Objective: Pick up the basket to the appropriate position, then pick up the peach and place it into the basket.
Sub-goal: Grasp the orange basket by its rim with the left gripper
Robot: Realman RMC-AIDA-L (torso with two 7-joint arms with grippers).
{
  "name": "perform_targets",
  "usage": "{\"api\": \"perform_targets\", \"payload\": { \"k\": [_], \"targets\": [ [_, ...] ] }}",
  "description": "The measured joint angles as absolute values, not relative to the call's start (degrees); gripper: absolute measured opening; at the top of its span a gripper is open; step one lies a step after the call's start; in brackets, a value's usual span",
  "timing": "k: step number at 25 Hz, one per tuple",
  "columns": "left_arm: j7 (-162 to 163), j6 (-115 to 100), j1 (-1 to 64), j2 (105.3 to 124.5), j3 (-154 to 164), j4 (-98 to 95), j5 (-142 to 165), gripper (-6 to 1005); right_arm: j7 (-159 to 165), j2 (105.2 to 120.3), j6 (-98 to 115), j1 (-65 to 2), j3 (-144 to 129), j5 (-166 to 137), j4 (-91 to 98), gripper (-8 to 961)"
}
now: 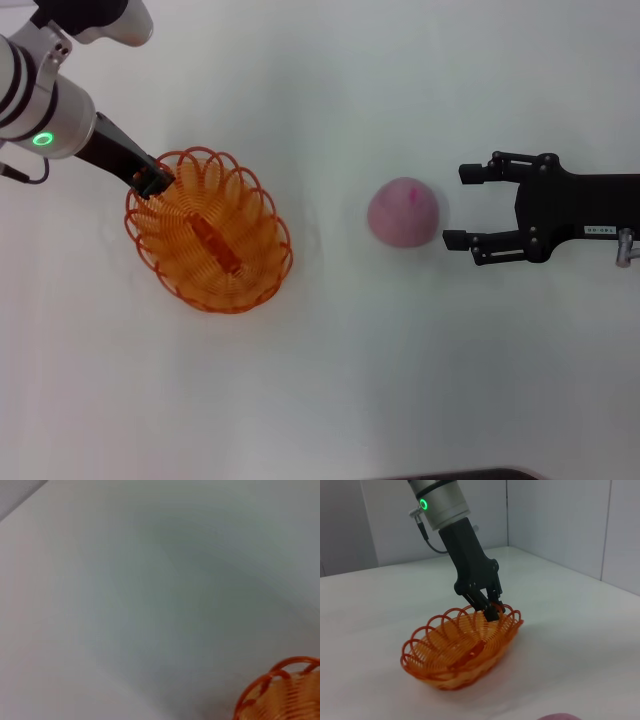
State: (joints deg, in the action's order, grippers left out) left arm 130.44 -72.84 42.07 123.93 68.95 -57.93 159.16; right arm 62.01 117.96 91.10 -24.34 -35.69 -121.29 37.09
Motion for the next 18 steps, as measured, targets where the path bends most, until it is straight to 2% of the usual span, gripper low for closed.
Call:
{"api": "perform_targets", "payload": {
  "k": [1,9,18],
  "targets": [
    [130.5,-72.9,42.1,123.93,69.0,-57.9,159.2,244,62.0,117.95,91.2,-24.3,-35.7,-121.3,37.1,902],
    [132.6,-73.1,42.1,123.93,69.0,-57.9,160.1,151,62.0,117.86,91.6,-24.4,-35.6,-121.1,37.1,903],
    [142.6,-77.8,45.0,122.78,63.3,-57.5,163.6,129,62.1,117.85,92.0,-24.5,-35.3,-121.1,37.1,903]
  ]
}}
